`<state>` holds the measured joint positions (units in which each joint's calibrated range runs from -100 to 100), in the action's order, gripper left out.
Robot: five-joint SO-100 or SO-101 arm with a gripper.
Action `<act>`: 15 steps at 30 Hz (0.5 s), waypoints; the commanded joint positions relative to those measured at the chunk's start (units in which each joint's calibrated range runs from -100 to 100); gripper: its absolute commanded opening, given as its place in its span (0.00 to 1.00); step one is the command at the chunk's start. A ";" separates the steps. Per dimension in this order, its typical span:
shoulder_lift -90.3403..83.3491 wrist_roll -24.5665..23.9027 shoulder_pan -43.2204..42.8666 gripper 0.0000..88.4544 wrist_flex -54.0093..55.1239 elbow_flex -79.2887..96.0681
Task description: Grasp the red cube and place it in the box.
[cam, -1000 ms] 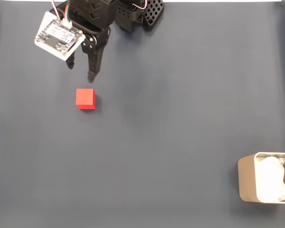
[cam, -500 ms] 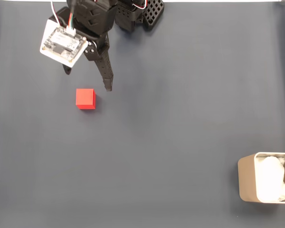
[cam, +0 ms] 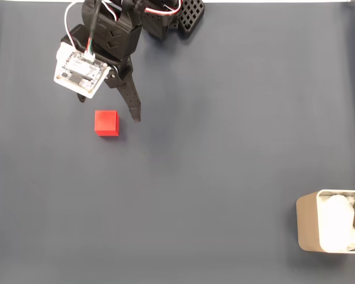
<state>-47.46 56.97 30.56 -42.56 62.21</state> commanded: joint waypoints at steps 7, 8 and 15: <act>1.62 -0.05 0.47 0.47 5.18 3.49; 1.88 -0.10 0.40 0.47 5.68 3.85; 4.91 -0.83 0.26 0.47 8.22 4.31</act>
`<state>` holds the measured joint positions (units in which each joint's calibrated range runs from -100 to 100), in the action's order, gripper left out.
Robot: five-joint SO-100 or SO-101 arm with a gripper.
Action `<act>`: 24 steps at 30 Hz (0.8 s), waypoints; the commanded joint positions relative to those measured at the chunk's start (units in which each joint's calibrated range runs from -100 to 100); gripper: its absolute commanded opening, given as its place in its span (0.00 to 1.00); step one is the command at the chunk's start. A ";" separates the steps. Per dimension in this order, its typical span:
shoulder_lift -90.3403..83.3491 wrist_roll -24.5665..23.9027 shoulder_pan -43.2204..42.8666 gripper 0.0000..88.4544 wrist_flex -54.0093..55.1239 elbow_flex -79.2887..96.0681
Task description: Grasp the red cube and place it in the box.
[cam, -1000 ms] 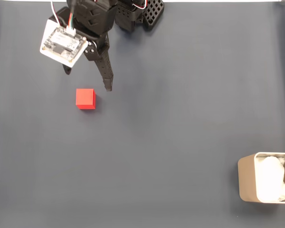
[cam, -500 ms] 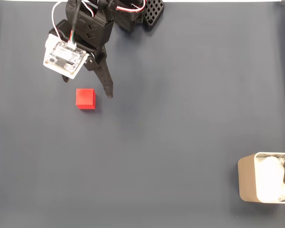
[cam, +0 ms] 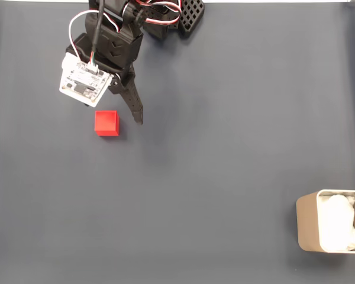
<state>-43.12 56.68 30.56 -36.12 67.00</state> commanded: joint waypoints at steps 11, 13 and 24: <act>6.81 -1.47 0.19 0.47 4.72 -2.31; 7.76 -1.61 0.12 0.47 5.30 -2.49; 12.53 -2.10 -0.31 0.47 7.02 -4.77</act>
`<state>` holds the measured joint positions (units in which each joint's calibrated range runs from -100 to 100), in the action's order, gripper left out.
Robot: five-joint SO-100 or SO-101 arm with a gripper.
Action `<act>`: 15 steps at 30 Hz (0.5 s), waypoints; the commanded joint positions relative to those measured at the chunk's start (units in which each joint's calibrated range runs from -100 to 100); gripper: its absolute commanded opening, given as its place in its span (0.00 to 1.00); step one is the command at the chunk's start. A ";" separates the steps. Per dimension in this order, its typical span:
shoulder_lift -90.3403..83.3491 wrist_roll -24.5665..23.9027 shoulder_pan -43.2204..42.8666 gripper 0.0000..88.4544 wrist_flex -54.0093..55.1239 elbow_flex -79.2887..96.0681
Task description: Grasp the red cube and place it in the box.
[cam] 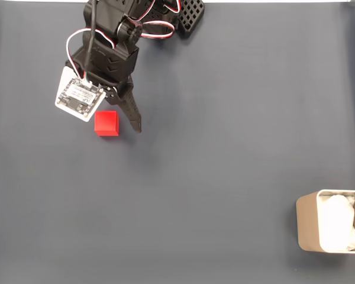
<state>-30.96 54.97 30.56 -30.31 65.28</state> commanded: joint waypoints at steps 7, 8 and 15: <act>2.71 -0.83 -1.02 0.47 1.95 -4.88; 2.97 -0.98 -1.09 0.47 1.95 -5.15; 4.44 -1.51 -2.08 0.47 1.95 -6.52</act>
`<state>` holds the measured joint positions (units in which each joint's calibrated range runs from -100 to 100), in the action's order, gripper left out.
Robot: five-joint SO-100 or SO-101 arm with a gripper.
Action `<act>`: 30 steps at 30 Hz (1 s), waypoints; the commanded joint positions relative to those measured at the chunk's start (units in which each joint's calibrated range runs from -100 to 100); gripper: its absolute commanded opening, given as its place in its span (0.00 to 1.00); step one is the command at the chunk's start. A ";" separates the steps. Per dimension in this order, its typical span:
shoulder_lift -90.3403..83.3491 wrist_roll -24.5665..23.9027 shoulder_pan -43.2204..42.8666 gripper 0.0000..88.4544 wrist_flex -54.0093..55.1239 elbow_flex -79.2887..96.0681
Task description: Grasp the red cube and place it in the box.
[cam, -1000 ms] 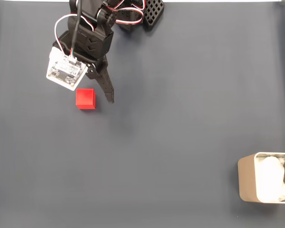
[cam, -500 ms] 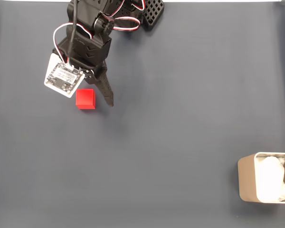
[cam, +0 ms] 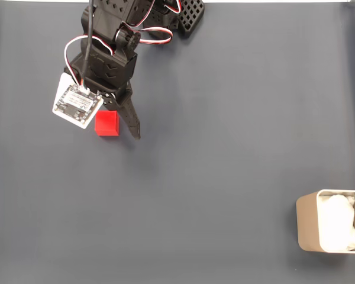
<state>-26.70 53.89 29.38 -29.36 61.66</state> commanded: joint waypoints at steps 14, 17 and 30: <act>-1.98 -1.51 -3.31 0.47 0.59 -0.53; -2.15 -1.51 -3.31 0.47 0.59 -0.53; -4.49 -1.42 -3.38 0.47 0.50 2.20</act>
<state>-28.70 52.67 26.71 -29.36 64.10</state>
